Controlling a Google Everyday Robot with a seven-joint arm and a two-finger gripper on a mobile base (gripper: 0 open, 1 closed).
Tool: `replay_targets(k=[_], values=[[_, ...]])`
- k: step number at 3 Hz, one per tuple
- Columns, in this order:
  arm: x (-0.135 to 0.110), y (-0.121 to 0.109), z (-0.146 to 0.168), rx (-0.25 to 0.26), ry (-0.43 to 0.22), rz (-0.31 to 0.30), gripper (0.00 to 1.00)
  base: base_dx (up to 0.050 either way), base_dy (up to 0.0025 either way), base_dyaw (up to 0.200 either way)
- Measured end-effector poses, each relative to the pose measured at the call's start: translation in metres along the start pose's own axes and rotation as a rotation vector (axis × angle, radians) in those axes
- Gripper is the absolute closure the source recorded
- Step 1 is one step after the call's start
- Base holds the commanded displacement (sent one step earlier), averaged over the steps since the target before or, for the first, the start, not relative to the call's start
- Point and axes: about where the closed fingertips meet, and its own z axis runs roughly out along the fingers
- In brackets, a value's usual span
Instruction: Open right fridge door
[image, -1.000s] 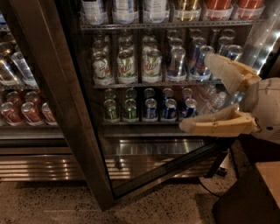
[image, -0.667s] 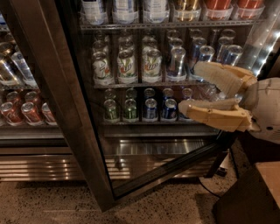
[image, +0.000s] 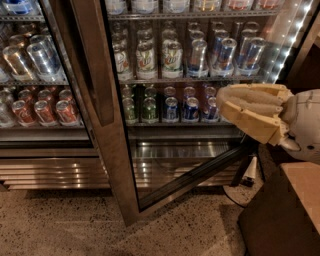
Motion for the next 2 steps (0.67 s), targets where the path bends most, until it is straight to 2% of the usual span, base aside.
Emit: replay_targets(k=[2], values=[[0.0, 0.0, 0.0, 0.0, 0.0, 0.0, 1.0, -0.05, -0.00003, 0.0]])
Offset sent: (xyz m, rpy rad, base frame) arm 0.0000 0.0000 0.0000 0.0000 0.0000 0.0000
